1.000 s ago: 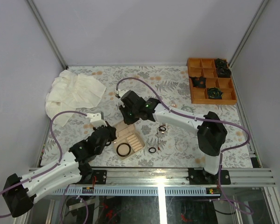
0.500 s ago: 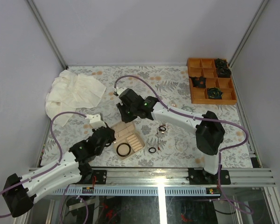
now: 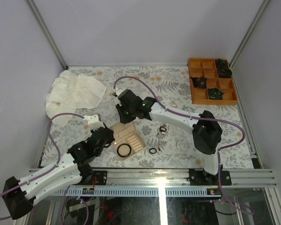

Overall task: Organize the mixed jewelry
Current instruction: Place the jewelry in the jewelry box.

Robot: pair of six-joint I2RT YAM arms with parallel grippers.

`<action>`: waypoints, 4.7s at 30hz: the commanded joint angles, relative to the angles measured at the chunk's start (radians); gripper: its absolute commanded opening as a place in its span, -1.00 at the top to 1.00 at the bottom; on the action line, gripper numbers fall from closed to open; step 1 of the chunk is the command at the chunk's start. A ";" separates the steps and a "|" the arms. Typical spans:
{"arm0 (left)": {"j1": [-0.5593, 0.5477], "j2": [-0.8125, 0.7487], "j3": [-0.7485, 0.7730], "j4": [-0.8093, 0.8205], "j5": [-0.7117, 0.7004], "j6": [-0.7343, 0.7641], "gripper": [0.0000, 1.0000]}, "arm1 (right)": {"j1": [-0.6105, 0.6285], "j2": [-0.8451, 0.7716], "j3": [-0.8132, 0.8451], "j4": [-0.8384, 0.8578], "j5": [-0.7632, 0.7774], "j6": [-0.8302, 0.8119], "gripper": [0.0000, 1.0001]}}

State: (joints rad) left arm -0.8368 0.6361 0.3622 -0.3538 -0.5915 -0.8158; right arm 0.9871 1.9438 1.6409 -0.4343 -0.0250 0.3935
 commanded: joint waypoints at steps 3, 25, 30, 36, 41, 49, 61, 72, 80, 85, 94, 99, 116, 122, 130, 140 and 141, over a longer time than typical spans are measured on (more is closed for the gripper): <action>0.004 0.015 0.032 0.004 -0.053 -0.018 1.00 | -0.004 0.012 0.060 0.036 -0.029 0.022 0.67; 0.003 0.070 0.062 0.015 -0.117 -0.016 1.00 | -0.003 -0.007 0.070 0.039 -0.003 0.002 0.67; 0.002 0.085 0.073 0.019 -0.116 -0.013 1.00 | -0.003 0.003 0.090 0.025 0.000 -0.008 0.68; 0.003 0.078 0.067 0.018 -0.111 -0.016 1.00 | -0.004 -0.005 0.099 0.021 0.013 -0.019 0.68; 0.004 0.078 0.067 0.022 -0.107 -0.016 1.00 | -0.004 0.000 0.120 0.000 0.032 -0.037 0.67; 0.004 0.111 0.063 0.051 -0.090 -0.013 1.00 | -0.003 0.019 0.130 -0.011 0.040 -0.049 0.67; 0.004 0.141 0.055 0.077 -0.085 -0.013 1.00 | -0.004 0.040 0.135 -0.011 0.030 -0.057 0.67; 0.003 0.169 0.048 0.102 -0.081 -0.014 1.00 | -0.002 0.021 0.101 0.030 -0.021 -0.087 0.67; 0.003 0.193 0.051 0.120 -0.080 -0.014 1.00 | 0.004 0.015 0.093 0.038 -0.030 -0.094 0.67; 0.003 0.207 0.055 0.126 -0.087 -0.014 0.99 | 0.004 0.012 0.093 0.040 -0.027 -0.096 0.67; 0.003 0.132 0.090 0.081 -0.079 0.002 0.99 | 0.004 -0.037 0.104 0.021 -0.020 -0.102 0.67; 0.003 0.088 0.131 0.044 -0.071 0.017 0.99 | 0.004 -0.070 0.128 0.000 -0.025 -0.102 0.67; 0.004 0.021 0.275 -0.028 -0.101 0.106 1.00 | 0.004 -0.079 0.325 -0.127 0.004 -0.145 0.67; 0.003 0.013 0.334 -0.042 -0.103 0.140 0.99 | 0.005 -0.089 0.368 -0.153 0.008 -0.147 0.67; 0.003 0.021 0.388 -0.035 -0.106 0.177 0.99 | 0.004 -0.079 0.434 -0.179 0.010 -0.148 0.66; 0.004 0.030 0.416 -0.015 -0.111 0.202 0.99 | 0.004 -0.059 0.497 -0.195 0.013 -0.159 0.66; 0.004 0.030 0.418 -0.012 -0.113 0.203 0.99 | 0.004 -0.054 0.507 -0.199 0.014 -0.160 0.66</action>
State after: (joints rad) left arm -0.8368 0.6628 0.7425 -0.3935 -0.6754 -0.6449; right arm 0.9874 1.9060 2.0735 -0.6258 -0.0345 0.2565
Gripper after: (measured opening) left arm 0.004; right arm 0.250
